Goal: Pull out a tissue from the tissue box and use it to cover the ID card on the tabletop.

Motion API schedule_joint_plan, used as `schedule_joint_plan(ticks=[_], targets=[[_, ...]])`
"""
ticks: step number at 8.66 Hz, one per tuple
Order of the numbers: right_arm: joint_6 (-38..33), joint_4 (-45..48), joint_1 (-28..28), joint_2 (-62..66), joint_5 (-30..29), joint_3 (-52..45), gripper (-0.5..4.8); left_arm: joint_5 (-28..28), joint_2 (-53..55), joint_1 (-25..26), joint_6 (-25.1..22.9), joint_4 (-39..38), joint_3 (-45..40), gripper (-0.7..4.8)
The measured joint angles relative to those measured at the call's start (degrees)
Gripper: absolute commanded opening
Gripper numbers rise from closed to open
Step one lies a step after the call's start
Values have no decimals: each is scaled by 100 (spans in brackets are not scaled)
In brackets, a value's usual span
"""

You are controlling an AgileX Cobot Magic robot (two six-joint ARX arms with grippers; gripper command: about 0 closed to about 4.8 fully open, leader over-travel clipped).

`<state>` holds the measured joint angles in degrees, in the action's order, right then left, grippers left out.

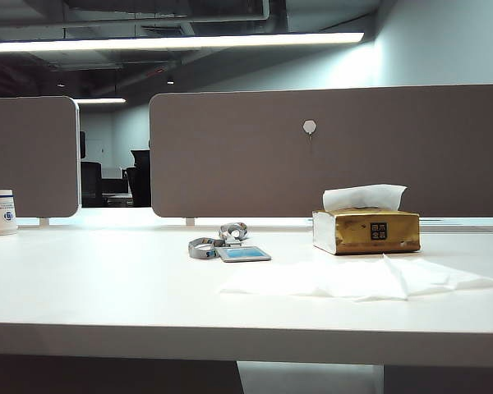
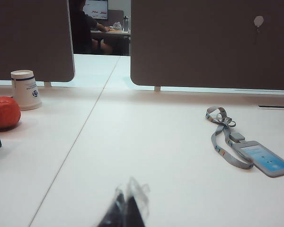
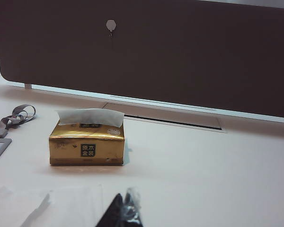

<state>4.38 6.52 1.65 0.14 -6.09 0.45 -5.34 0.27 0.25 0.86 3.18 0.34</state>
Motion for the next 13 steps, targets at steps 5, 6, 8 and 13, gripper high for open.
schedule_joint_plan(ticks=[5,6,8,13], targets=[[0,-28,0,0,0,0,-5,0,0,0,2,0,0,-5],[-2,-168,0,0,0,0,-4,0,0,0,2,0,0,-5],[-2,-343,0,0,0,0,-4,0,2,0,2,0,0,-5],[-2,-496,0,0,0,0,-4,-236,2,0,2,0,0,-6]])
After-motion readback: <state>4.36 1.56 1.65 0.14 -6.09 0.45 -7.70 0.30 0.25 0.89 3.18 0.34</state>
